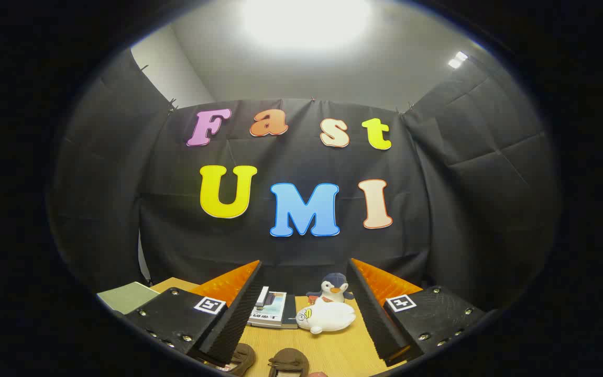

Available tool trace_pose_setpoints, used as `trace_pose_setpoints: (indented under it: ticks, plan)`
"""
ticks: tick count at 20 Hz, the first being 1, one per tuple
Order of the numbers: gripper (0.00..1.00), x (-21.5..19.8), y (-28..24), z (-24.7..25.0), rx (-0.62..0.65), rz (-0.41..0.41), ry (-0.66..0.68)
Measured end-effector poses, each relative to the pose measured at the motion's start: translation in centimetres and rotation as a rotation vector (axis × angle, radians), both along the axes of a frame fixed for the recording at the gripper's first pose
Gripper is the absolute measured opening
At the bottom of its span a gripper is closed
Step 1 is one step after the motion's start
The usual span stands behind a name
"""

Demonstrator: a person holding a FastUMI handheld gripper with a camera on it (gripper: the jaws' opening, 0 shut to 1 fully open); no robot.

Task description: Open the storage box then place both shoes into the box .Put the left shoe in first, then the right shoe, with the right side of both shoes facing outward in a uniform manner.

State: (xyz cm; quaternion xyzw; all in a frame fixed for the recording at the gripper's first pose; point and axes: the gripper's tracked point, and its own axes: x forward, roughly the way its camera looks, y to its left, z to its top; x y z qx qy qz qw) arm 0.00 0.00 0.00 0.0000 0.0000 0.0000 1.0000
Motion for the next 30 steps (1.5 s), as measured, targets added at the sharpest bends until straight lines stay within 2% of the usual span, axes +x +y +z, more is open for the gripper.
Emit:
trace_pose_setpoints:
  ticks: [22, 30]
  plan:
    - [0.96, -1.9, 1.1, 0.0, 0.038, 0.017, 0.0]
    - [0.97, -3.0, 3.9, -3.1, 0.19, 0.067, 0.077]
